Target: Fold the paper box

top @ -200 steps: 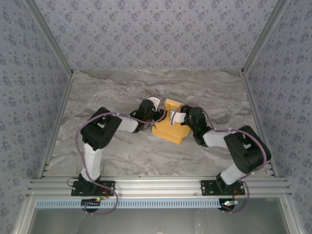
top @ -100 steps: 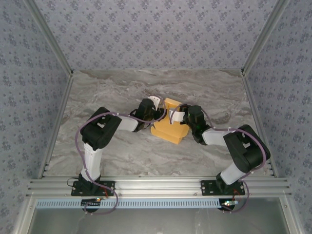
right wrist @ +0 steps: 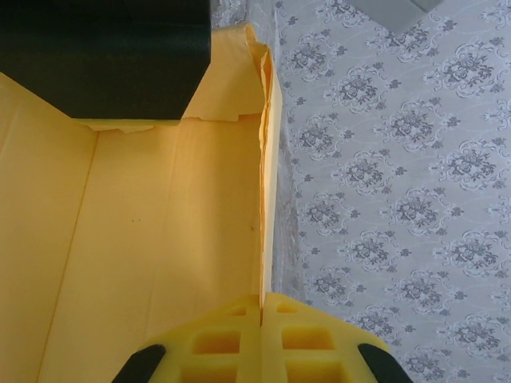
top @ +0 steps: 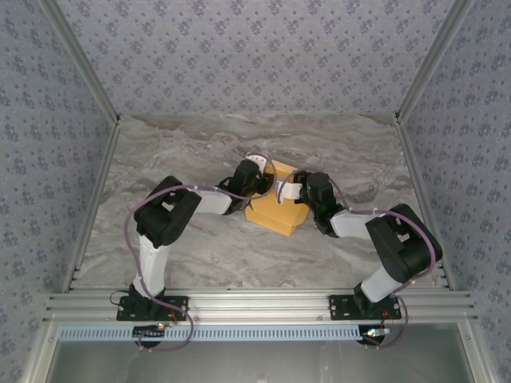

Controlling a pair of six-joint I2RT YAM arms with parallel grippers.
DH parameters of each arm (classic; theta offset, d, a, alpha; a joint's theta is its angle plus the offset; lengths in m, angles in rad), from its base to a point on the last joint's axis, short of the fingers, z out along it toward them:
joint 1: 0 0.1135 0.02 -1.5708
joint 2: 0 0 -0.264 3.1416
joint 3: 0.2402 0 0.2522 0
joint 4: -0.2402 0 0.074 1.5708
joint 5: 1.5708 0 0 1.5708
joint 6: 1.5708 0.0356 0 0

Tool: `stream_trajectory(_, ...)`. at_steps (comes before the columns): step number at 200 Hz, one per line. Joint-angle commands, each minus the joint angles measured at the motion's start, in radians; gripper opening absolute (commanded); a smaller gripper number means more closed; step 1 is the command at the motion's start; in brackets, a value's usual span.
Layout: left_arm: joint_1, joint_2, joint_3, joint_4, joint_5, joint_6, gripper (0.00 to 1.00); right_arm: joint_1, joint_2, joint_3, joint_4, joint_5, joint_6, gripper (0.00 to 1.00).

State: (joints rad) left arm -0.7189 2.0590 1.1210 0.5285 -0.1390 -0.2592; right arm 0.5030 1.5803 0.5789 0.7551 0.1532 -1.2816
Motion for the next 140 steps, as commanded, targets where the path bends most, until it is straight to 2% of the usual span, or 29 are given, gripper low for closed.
stream_trajectory(1, -0.008, -0.022, 0.047, -0.025, -0.173, -0.034, 0.34, 0.013, 0.014, 0.004, -0.089, -0.015, 0.010, 0.00)
stream_trajectory(63, -0.054, -0.001, 0.073, -0.017, -0.309, -0.043, 0.24, 0.033, 0.053, 0.005, -0.033, 0.032, 0.001, 0.00)
stream_trajectory(111, -0.055, 0.000, 0.069, -0.001, -0.306, -0.049, 0.14, 0.034, 0.053, 0.007, -0.026, 0.026, 0.006, 0.00)
stream_trajectory(140, -0.054, -0.006, 0.041, 0.040, -0.255, -0.032, 0.11, 0.031, 0.046, 0.004, -0.025, 0.023, 0.017, 0.00)
